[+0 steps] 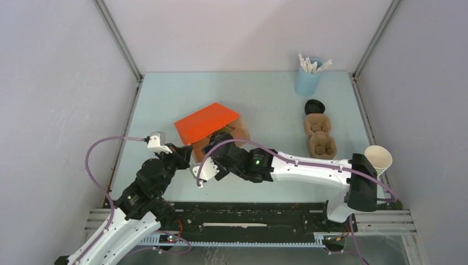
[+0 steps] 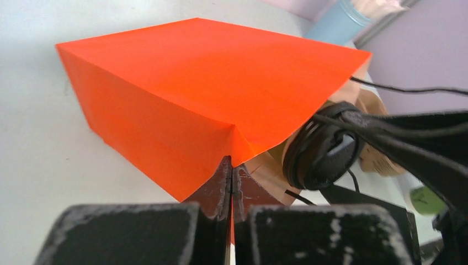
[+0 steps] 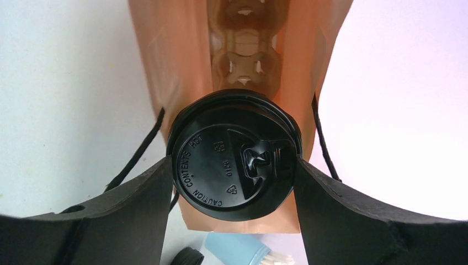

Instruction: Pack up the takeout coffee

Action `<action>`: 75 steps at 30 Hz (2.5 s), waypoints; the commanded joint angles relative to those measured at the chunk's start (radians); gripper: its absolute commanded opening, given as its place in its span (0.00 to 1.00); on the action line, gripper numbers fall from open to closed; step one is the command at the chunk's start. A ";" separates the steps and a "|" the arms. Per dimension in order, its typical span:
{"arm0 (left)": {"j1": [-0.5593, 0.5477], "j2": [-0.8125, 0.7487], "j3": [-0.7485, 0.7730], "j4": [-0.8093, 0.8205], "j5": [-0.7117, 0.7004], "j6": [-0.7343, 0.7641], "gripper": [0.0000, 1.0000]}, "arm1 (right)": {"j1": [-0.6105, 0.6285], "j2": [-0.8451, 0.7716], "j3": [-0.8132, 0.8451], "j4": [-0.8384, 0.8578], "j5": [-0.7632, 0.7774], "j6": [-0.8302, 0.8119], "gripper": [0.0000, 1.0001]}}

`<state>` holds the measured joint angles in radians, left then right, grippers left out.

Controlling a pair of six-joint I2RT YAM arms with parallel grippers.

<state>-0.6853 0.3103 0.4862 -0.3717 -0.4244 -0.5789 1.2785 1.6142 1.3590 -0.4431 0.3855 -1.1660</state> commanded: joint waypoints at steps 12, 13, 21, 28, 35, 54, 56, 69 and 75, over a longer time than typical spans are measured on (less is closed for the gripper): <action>-0.005 0.061 -0.019 0.137 0.344 0.035 0.00 | 0.085 -0.166 -0.067 -0.106 0.044 0.086 0.49; -0.006 0.092 0.000 0.112 0.333 0.028 0.00 | 0.081 -0.164 -0.071 -0.107 0.042 0.088 0.50; -0.026 0.096 0.132 -0.160 0.052 -0.075 0.00 | 0.017 -0.151 -0.086 -0.042 -0.056 0.092 0.49; -0.028 0.090 0.135 -0.187 0.001 -0.076 0.00 | -0.012 -0.118 -0.107 0.050 -0.098 0.027 0.48; -0.028 0.095 0.141 -0.181 0.003 -0.069 0.00 | -0.037 -0.081 -0.106 0.062 -0.119 -0.043 0.49; -0.029 0.077 0.131 -0.164 0.021 -0.067 0.00 | -0.122 0.008 -0.126 0.153 -0.081 -0.090 0.47; -0.029 0.077 0.133 -0.164 0.023 -0.063 0.00 | -0.127 0.004 -0.126 0.149 -0.099 -0.076 0.47; -0.030 0.079 0.112 -0.148 0.049 -0.067 0.00 | -0.155 0.037 -0.082 0.187 -0.171 -0.035 0.47; -0.029 0.070 0.108 -0.147 0.054 -0.070 0.00 | -0.175 0.081 -0.080 0.272 -0.057 -0.073 0.46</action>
<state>-0.7113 0.3912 0.5903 -0.5331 -0.3794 -0.6388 1.1271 1.6653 1.2381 -0.2665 0.2375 -1.2259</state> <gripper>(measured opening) 0.005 0.805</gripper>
